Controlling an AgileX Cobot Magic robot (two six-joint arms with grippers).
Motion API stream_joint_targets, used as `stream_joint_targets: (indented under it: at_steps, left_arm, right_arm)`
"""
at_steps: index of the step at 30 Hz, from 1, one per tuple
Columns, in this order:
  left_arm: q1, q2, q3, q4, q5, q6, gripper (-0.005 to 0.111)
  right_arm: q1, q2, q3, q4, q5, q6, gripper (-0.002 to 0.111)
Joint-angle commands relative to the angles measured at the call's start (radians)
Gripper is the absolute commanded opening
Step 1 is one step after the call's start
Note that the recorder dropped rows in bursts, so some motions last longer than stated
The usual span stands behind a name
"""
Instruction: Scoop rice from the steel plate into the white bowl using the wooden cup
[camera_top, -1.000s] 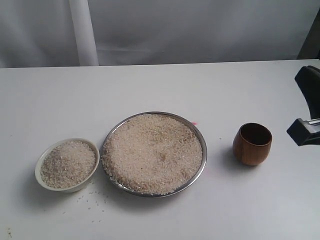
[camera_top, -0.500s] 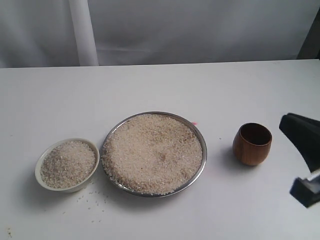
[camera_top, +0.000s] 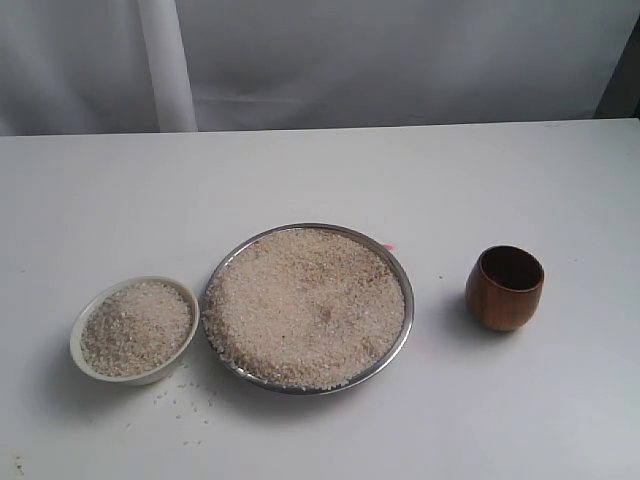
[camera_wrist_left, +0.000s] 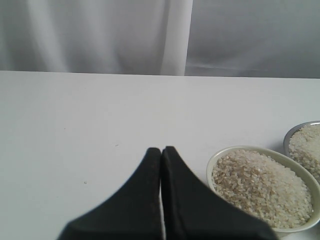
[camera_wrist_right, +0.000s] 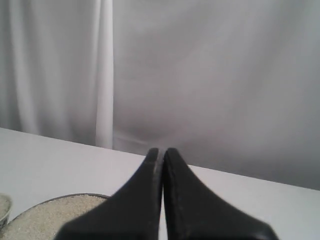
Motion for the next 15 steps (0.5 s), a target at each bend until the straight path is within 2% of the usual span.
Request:
stream_joint_targets:
  at_steps: [1,15]
  left_arm:
    - [-0.004,-0.002,-0.008,-0.005,-0.01,-0.002,0.0]
    - [-0.004,-0.002,-0.008,-0.005,-0.01,-0.002,0.0]
  right_arm:
    - [-0.008,-0.075,0.035,-0.022,0.035,-0.005,0.0]
    - [-0.008,-0.078,0.118,-0.037,0.022,0.004,0.0]
